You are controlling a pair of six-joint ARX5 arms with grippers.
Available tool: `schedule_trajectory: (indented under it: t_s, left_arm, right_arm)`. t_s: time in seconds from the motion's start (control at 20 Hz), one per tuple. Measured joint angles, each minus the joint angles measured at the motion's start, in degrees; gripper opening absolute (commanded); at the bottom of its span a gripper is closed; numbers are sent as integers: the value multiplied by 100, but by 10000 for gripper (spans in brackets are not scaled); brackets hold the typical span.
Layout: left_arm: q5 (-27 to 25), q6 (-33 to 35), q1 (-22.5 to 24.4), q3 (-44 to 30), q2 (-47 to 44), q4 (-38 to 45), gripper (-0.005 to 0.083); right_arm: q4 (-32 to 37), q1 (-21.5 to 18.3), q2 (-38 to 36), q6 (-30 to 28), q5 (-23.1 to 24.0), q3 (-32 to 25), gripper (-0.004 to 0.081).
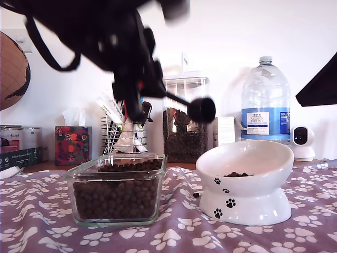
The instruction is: Measure one spoon of cat food and pour it into the food bowl
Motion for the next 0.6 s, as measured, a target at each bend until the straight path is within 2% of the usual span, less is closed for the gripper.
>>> schedule_trajectory:
  t_s: [0.15,0.35,0.5,0.6]
  left_arm:
    - [343,-1567,111,0,-787,-739,-20]
    - [1327,-3670,688,2,-1475,-1729,-20]
    - [1893,-5281,1167,2,-1519,-2122,-20]
    - [2170,-5759,1458,0,-1515,-2343,-20]
  right_arm:
    - [0,0,0,-2,17,0,-12]
    - [2,0,0,-4,17,0,-12]
    - [0,0,0,-4,20,0,-12]
    - [2,0,0,-4,17,0,-12]
